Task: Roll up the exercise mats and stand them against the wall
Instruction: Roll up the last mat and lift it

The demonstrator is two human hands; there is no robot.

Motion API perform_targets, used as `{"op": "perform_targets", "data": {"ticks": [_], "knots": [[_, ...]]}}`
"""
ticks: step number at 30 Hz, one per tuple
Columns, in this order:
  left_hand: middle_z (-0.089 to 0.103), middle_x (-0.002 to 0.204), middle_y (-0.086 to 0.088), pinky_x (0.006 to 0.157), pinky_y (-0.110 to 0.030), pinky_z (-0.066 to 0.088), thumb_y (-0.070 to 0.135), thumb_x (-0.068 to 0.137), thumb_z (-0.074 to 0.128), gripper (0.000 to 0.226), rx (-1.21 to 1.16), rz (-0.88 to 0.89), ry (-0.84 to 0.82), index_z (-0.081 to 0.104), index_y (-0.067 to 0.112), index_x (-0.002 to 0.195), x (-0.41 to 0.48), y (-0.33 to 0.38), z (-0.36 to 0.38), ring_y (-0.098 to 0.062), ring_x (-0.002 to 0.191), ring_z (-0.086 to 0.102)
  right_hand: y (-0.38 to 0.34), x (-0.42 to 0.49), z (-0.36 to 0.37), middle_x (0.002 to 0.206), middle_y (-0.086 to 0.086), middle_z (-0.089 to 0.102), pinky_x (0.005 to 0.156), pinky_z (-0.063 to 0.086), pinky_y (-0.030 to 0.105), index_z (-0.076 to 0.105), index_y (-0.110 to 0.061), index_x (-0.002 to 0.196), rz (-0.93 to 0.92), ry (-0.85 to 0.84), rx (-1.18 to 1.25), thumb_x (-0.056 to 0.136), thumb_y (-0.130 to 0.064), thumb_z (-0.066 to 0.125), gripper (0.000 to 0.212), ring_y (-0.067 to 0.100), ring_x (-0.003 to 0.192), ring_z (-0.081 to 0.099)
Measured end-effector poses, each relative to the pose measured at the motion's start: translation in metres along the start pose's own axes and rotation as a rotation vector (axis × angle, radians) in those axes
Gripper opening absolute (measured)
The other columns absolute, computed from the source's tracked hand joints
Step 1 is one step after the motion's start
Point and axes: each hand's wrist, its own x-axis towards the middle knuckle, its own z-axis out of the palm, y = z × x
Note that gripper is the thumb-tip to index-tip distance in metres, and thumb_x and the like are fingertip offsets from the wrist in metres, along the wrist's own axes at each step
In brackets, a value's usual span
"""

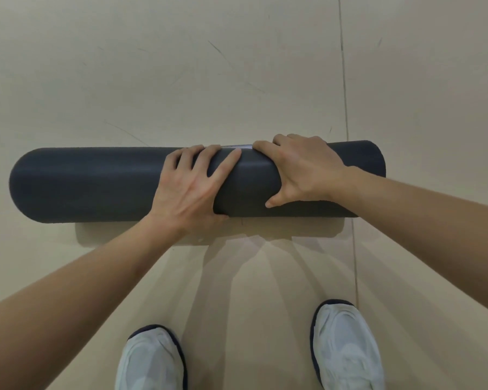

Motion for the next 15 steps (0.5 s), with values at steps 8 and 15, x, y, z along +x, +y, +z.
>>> {"op": "perform_targets", "data": {"ticks": [8,15], "knots": [[0.053,0.149,-0.022,0.104,-0.057,0.039,0.065,0.067,0.08,0.11,-0.113,0.043,-0.073,0.042,0.019,0.158,-0.094,0.059,-0.018,-0.044,0.132,0.053,-0.042,-0.095,0.025,0.122,-0.003,0.056,0.081,0.046,0.034,0.027,-0.035,0.15,-0.008,-0.163,0.079,0.069,-0.076,0.075,0.103,0.02,0.109,0.057],[0.048,0.155,-0.023,0.116,-0.061,0.034,0.061,0.077,0.073,0.092,-0.146,0.014,-0.005,0.049,0.019,0.155,-0.137,0.085,-0.011,-0.047,0.141,0.047,-0.031,-0.099,0.042,0.125,-0.008,0.057,0.082,0.044,0.037,0.029,-0.039,0.152,-0.037,-0.281,0.192,0.06,-0.081,0.077,0.112,0.019,0.113,0.056]]}}
